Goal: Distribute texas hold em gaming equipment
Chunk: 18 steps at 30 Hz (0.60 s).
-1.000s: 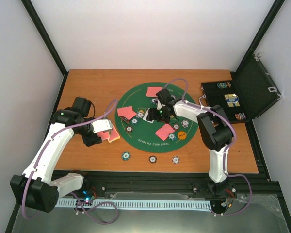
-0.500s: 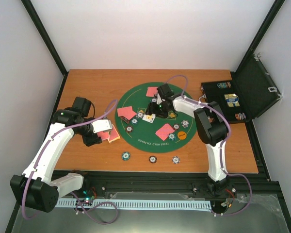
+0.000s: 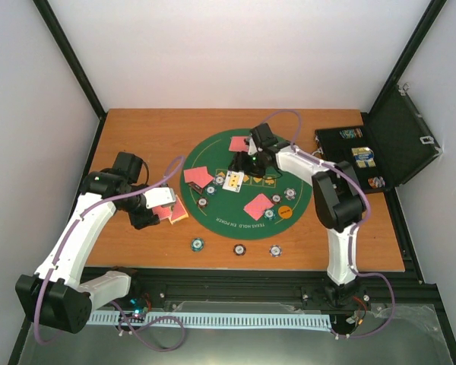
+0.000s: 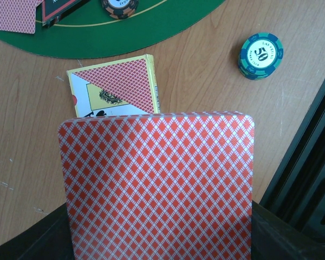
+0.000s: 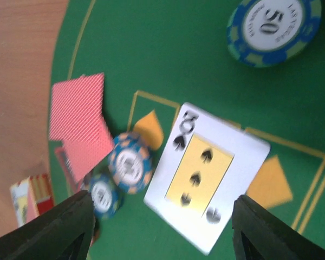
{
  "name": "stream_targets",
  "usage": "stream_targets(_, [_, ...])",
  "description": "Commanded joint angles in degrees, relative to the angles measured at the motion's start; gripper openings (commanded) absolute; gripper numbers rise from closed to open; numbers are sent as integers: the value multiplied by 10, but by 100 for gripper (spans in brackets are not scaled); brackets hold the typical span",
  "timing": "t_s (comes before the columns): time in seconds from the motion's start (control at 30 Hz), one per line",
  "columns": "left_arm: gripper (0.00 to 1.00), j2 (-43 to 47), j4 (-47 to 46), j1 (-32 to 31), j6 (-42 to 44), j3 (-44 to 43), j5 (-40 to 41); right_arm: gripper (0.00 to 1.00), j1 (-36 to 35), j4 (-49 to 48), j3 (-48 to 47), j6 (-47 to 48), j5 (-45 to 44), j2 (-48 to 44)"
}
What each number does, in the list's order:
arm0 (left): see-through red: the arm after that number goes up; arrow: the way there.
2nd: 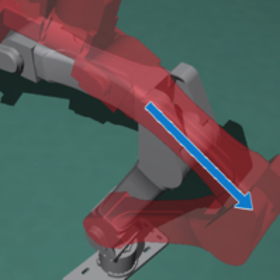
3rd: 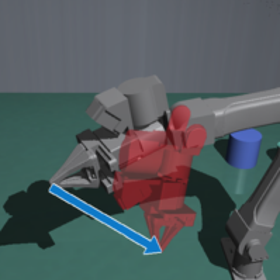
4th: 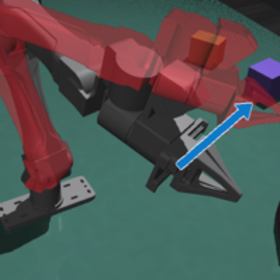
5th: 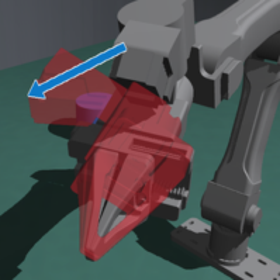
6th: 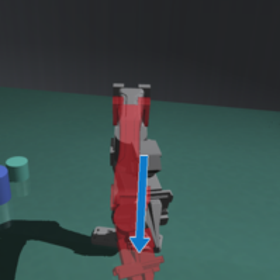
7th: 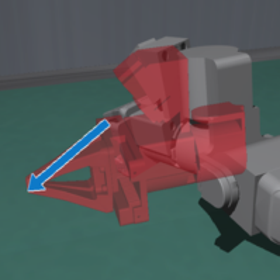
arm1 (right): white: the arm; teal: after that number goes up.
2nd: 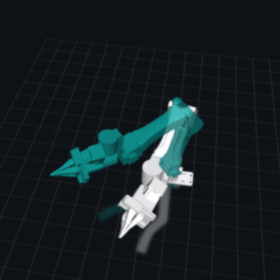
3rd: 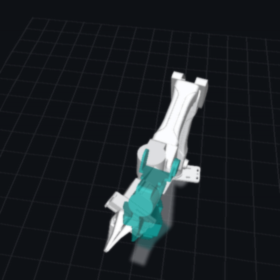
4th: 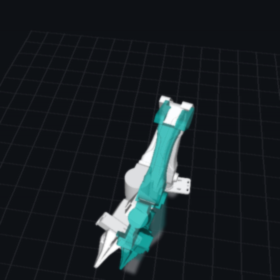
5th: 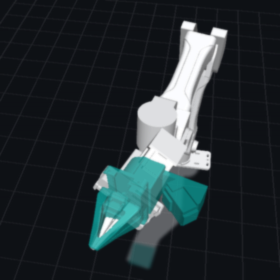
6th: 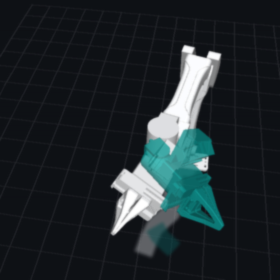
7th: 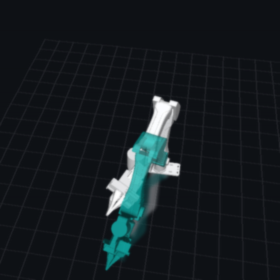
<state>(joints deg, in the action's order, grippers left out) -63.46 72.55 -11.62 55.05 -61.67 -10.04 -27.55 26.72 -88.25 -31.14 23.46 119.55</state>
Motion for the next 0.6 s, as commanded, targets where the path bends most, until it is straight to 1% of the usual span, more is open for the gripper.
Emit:
stream_targets(0.0, [2,6,2,2,4,-15,-13,72,-22,-51,67,-21,18,-124])
stream_targets(0.07, [2,4,0,2,3,-15,-16,74,-38,-80,99,-37,19,-169])
stream_targets(0.2, [2,4,-2,2,-2,-15,-23,75,-75,-146,164,-81,56,-230])
stream_targets(0.33, [2,6,0,2,-8,-20,-29,76,-126,-188,200,-110,76,-248])
stream_targets(0.43, [2,7,1,2,-8,-21,-31,76,-160,-258,243,-148,100,-259])
stream_targets(0.57, [2,5,2,2,-9,-23,-32,76,-192,-332,271,-187,124,-259])
